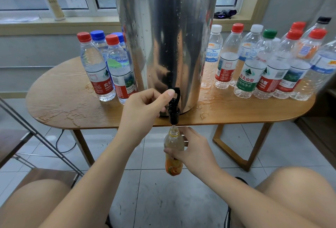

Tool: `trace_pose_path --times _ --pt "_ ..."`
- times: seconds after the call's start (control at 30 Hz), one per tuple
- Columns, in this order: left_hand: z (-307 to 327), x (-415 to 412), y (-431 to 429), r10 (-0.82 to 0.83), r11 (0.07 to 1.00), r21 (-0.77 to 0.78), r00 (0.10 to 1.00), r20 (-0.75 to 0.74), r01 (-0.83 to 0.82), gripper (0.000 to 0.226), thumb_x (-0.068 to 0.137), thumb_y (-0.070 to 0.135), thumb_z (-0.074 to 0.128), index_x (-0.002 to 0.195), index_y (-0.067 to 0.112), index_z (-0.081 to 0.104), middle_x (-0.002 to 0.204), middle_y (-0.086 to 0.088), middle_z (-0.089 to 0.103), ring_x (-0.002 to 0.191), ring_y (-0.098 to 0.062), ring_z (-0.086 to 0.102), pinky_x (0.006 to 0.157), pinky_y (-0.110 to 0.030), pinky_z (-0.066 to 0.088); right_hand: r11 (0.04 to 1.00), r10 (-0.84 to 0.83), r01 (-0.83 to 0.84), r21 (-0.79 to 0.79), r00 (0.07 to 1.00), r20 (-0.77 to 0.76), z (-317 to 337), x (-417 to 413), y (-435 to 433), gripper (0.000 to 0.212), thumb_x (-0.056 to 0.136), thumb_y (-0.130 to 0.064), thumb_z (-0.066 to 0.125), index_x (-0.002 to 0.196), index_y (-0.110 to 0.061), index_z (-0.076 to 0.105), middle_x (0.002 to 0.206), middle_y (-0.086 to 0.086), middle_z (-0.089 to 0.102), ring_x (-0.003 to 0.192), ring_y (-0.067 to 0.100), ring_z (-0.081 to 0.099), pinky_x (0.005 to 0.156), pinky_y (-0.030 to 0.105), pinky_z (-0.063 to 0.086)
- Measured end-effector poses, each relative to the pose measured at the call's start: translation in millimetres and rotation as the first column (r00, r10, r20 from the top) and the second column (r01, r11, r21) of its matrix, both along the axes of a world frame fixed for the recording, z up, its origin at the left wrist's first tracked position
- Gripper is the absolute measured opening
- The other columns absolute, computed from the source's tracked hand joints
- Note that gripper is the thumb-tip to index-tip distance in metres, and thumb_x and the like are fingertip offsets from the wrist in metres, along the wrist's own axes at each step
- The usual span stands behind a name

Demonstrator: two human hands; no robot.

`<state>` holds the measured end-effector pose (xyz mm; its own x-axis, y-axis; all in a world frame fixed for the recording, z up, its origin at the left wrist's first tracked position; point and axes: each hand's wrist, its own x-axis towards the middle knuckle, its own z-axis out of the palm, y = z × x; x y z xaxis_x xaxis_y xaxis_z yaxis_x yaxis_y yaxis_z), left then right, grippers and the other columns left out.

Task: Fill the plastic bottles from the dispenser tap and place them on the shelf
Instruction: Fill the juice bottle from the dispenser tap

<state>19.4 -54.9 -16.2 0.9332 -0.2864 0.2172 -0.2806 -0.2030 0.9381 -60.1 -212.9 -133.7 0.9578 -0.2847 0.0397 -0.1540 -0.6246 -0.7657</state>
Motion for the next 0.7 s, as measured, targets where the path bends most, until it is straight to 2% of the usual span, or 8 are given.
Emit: trace_pose_path --times 0.7 --pt "1.4 -1.0 -0.8 -0.003 1.0 -0.007 1.0 -0.01 0.003 0.046 0.097 0.057 0.073 0.079 0.015 0.076 0.073 -0.003 0.073 0.07 -0.012 0.063 0.079 -0.037 0.058 1.0 0.011 -0.011 -0.008 1.0 0.018 -0.8 0.2 -0.7 0.073 0.078 -0.058 0.089 0.141 -0.038 0.058 0.134 -0.02 0.065 0.12 0.009 0.063 0.102 0.037 0.06"
